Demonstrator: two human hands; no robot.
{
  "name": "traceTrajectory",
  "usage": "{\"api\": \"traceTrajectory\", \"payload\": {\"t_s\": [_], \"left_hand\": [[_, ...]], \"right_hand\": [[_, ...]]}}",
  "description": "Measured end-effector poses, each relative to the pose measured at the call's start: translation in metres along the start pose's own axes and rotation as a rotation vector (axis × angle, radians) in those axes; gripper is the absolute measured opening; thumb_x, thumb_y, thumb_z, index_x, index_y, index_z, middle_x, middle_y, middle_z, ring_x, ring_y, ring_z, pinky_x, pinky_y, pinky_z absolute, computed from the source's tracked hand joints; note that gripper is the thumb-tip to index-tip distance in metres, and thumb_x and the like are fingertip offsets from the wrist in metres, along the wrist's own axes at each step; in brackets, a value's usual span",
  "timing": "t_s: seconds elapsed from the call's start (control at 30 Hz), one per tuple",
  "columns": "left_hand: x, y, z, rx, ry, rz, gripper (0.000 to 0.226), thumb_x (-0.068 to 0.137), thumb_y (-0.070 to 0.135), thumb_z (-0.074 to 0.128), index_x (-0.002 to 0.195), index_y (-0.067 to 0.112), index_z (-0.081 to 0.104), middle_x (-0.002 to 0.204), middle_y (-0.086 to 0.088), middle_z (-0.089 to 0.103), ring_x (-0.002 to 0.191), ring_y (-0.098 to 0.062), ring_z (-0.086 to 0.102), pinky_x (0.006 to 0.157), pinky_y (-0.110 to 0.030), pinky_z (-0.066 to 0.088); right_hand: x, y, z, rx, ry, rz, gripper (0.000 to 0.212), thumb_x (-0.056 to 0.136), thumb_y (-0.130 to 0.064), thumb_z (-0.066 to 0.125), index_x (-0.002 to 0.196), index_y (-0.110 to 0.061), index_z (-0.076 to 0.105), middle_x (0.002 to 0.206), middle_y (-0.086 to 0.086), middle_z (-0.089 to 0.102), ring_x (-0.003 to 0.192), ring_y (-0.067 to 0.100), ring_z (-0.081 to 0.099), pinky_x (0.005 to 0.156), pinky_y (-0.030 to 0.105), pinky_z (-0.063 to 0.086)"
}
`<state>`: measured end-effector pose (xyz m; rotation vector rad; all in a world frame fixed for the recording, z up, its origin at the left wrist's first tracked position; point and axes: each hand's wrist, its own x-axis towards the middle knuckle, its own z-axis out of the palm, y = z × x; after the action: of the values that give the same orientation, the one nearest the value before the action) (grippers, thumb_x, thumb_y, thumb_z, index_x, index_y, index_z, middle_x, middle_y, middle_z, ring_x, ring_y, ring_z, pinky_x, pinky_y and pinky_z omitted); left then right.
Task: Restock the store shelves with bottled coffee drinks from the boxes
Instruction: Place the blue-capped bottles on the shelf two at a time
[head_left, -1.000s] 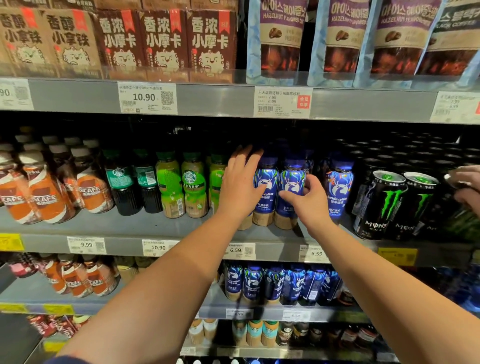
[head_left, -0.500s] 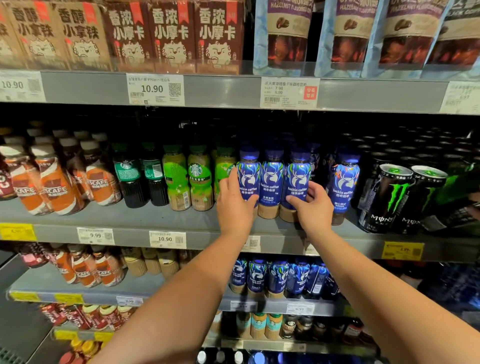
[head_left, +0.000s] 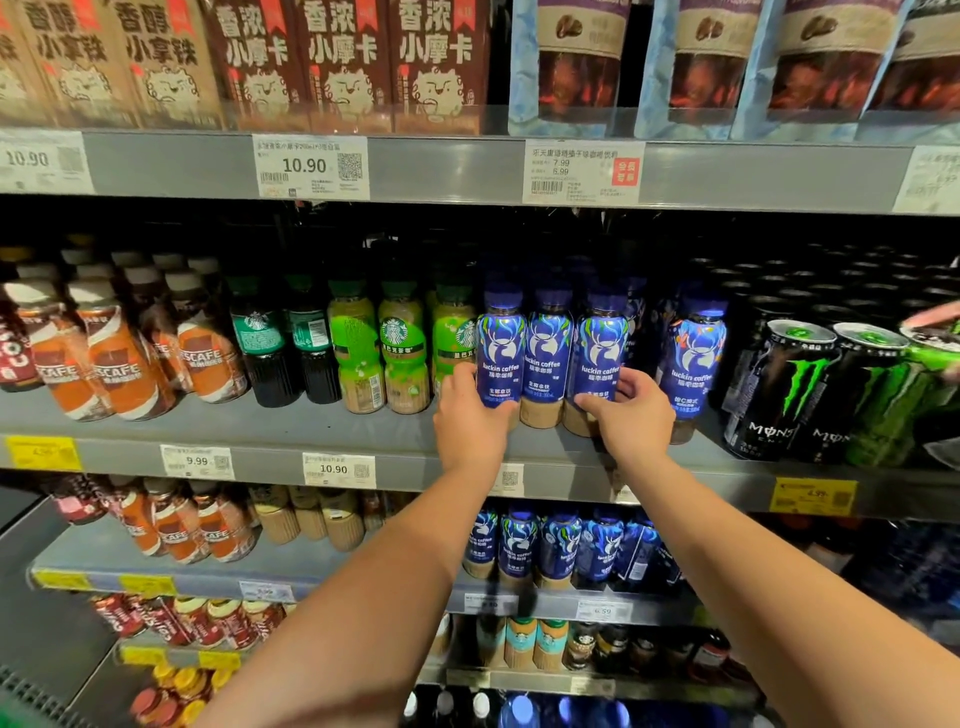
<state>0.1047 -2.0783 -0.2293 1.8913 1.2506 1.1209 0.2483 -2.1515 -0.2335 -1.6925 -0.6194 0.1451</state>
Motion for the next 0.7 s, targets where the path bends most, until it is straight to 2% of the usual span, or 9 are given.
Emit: {"api": "traceTrajectory", "payload": {"t_s": [0.23,0.37,0.5,0.6,0.7], "left_hand": [[0.002,-0.002,0.003,0.01,0.007,-0.008,0.04,0.076,0.024,0.077,0.106,0.012,0.054,0.111,-0.004,0.061,0.098,-0.022,0.06,0.084,-0.038,0.049],[-0.001,-0.001,-0.005,0.043,-0.022,0.002,0.038,0.08,0.027,0.073,0.109,0.012,0.053,0.11,-0.004,0.054,0.096,-0.021,0.056,0.082,-0.035,0.045],[-0.007,-0.004,-0.026,0.168,-0.113,0.119,0.029,0.088,0.028,0.062,0.11,0.013,0.051,0.111,-0.004,0.05,0.099,-0.022,0.053,0.077,-0.032,0.04],[-0.012,-0.009,-0.046,0.323,-0.23,0.206,0.026,0.09,0.029,0.056,0.11,0.013,0.051,0.111,-0.006,0.052,0.103,-0.025,0.052,0.076,-0.034,0.04],[-0.02,-0.011,-0.068,0.434,-0.325,0.248,0.037,0.091,0.032,0.053,0.122,0.013,0.05,0.12,-0.009,0.054,0.112,-0.028,0.051,0.087,-0.041,0.046]], "right_hand": [[-0.003,0.001,0.0,0.009,-0.01,0.011,0.059,0.069,-0.009,0.082,0.123,-0.004,0.058,0.116,0.008,0.067,0.106,0.019,0.064,0.096,0.034,0.05],[-0.011,-0.005,-0.001,-0.089,-0.034,-0.044,0.054,0.071,-0.01,0.08,0.119,-0.006,0.057,0.108,0.003,0.064,0.094,0.014,0.06,0.084,0.026,0.047],[-0.027,-0.014,-0.003,-0.284,0.058,-0.081,0.042,0.076,-0.015,0.075,0.11,-0.001,0.055,0.11,0.013,0.056,0.101,0.028,0.055,0.08,0.032,0.04],[-0.045,-0.024,-0.004,-0.416,-0.057,-0.113,0.02,0.08,-0.018,0.066,0.091,-0.004,0.058,0.099,0.017,0.061,0.092,0.034,0.057,0.072,0.034,0.04],[-0.07,-0.041,-0.003,-0.608,-0.209,-0.221,0.013,0.082,-0.018,0.06,0.082,-0.006,0.055,0.093,0.015,0.06,0.088,0.034,0.056,0.066,0.03,0.034]]}}
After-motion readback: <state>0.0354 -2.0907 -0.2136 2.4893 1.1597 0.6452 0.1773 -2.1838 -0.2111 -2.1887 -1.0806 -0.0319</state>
